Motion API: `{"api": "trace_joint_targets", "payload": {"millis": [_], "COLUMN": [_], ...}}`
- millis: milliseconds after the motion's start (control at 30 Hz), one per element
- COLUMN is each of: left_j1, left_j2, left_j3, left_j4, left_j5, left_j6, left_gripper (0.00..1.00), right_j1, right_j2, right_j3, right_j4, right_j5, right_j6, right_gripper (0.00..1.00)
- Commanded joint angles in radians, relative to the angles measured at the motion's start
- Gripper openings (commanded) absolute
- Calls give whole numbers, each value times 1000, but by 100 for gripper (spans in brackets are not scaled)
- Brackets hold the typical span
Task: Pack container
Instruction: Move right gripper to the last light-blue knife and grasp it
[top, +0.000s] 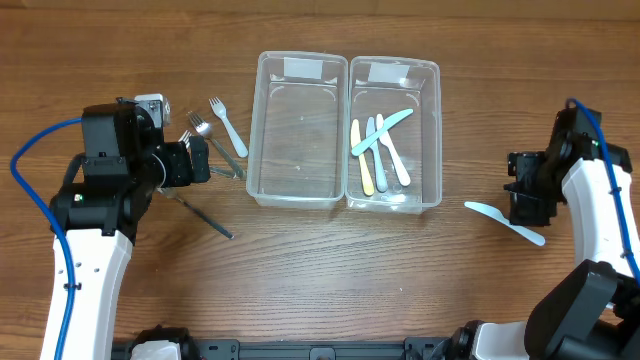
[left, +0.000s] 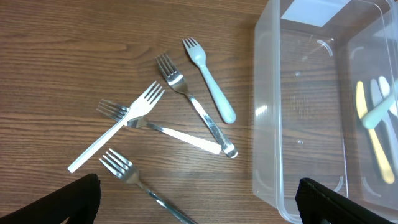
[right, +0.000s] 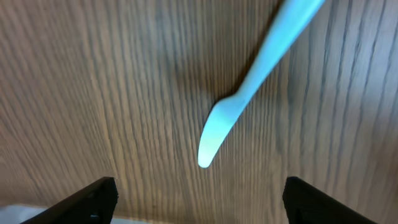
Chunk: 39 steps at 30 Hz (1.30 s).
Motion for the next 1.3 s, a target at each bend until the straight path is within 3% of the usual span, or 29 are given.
{"api": "trace_joint_targets", "payload": {"millis": [0,333,600,767,1167,1267], "left_j1": [4,4,4,4,4,4], "left_j2": [8,8,8,8,8,8], "left_j3": [26,26,26,26,26,26], "left_j4": [0,1,0,1,0,0], "left_j5": [-4,-4,-4,-4,-4,-4], "left_j6": [19,18,18,19,18,18], "left_gripper": [100,100,100,100,100,100], "right_j1": [-2,-109,-232,-243,-243,-243], "right_j2": [1,1,1,1,160,209], "right_j3": [-45,-129,-133,-133,-133,-133], "right_j4": [38,68,74,124,149,150], "right_j5": [-104,-66,-4,97,82,69], "right_j6": [195,194,72,7,-18,-18], "right_gripper": [91,91,91,80,85,80]}}
